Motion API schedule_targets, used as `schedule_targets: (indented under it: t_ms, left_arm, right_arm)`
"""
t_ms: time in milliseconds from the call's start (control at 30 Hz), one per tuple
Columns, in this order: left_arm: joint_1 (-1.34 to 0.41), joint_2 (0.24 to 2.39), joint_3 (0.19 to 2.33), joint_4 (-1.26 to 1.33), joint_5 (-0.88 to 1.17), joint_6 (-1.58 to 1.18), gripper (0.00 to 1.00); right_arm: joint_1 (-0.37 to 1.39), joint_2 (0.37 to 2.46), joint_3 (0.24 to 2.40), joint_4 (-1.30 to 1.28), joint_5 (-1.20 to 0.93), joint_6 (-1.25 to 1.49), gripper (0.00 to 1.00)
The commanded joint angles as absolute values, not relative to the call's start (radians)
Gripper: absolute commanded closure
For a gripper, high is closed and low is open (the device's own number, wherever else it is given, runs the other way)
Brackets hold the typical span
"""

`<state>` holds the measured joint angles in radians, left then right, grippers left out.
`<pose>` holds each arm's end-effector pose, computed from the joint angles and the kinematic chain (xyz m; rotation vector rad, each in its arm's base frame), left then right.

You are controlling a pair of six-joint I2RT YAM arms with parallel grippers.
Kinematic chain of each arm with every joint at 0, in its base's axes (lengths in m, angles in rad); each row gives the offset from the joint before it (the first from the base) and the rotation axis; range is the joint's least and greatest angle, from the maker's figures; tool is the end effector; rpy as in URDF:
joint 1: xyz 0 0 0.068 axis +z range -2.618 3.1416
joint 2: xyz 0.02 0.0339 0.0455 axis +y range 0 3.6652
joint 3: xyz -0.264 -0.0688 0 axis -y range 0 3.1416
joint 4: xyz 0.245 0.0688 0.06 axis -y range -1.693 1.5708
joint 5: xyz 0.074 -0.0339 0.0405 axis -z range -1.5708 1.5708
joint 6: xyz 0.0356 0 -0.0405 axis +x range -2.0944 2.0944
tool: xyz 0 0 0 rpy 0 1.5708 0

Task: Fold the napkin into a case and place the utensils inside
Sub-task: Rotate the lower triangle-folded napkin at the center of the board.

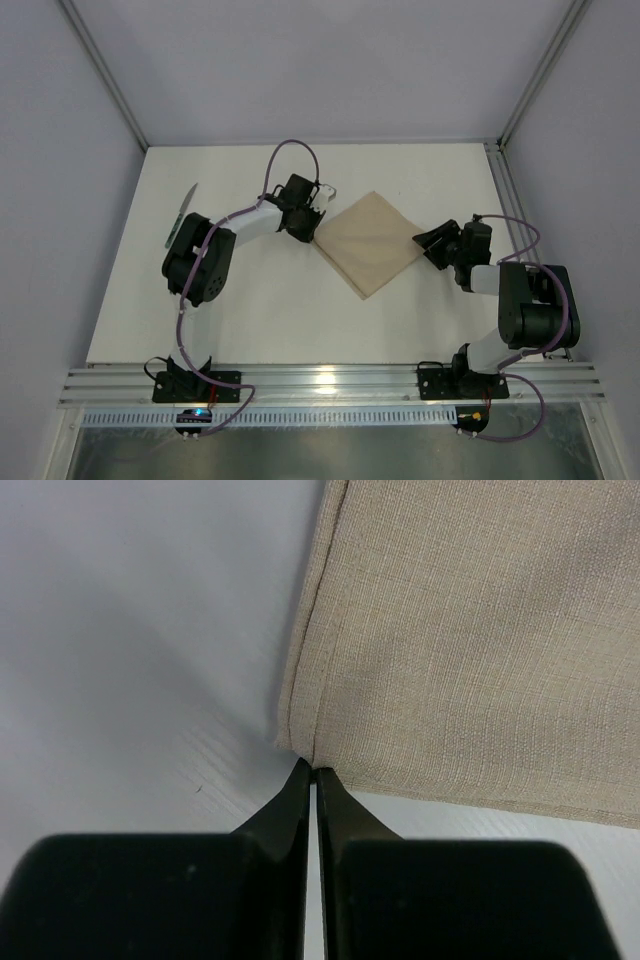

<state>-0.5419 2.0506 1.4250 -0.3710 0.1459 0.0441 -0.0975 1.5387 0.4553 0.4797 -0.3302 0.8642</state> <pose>0.3699 -0.2288 0.1612 0.8033 2.4688 -0.3726 0.2678 -0.0146 0.1279 0.8622 2.0763 0.7860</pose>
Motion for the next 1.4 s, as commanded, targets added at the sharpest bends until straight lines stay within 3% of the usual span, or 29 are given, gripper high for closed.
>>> schedule_targets:
  t_ms: [0, 133, 333, 467, 633, 733, 767, 800, 967, 1067, 1200, 1367]
  left_arm:
    - [-0.543, 2.082, 1.436, -0.383, 0.118, 0.066, 1.0]
    - [-0.543, 2.08, 1.428, -0.387, 0.114, 0.071, 1.0]
    - [-0.516, 2.072, 1.448, -0.391, 0.074, 0.08, 1.0]
    - [-0.491, 2.06, 1.488, -0.408, 0.011, 0.107, 1.0]
    - [-0.45, 2.056, 1.505, -0.411, -0.089, 0.198, 1.0]
    - [-0.407, 2.066, 1.538, -0.423, -0.101, 0.215, 0.64]
    - [-0.39, 2.062, 1.545, -0.432, -0.094, 0.215, 0.45]
    - [-0.387, 2.031, 1.536, -0.428, -0.089, 0.218, 0.41]
    - [-0.419, 1.815, 1.415, -0.373, 0.096, 0.271, 0.36]
    - [-0.546, 1.732, 1.373, -0.389, 0.072, 0.38, 0.32]
    - [-0.777, 1.83, 1.465, -0.501, 0.052, 0.469, 0.25]
    - [-0.88, 2.061, 1.67, -0.523, 0.026, 0.453, 0.19]
  right_arm:
    - [-0.1, 1.516, 0.471, 0.567, -0.285, 0.828, 0.44]
    - [-0.098, 1.496, 0.46, 0.638, -0.319, 0.839, 0.58]
    - [-0.095, 1.45, 0.517, 0.487, -0.327, 0.769, 0.6]
    - [-0.092, 1.419, 0.549, 0.324, -0.33, 0.726, 0.43]
    - [-0.092, 1.312, 0.549, 0.152, -0.284, 0.635, 0.35]
    - [-0.092, 1.307, 0.598, 0.085, -0.319, 0.585, 0.34]
    - [-0.092, 1.328, 0.629, 0.072, -0.337, 0.574, 0.34]
    - [-0.092, 1.339, 0.641, 0.046, -0.365, 0.563, 0.34]
    - [-0.092, 1.351, 0.657, 0.034, -0.379, 0.534, 0.34]
    - [-0.092, 1.356, 0.666, 0.018, -0.388, 0.526, 0.34]
    - [-0.094, 1.377, 0.68, 0.014, -0.417, 0.529, 0.34]
    - [-0.094, 1.367, 0.669, 0.006, -0.434, 0.523, 0.35]
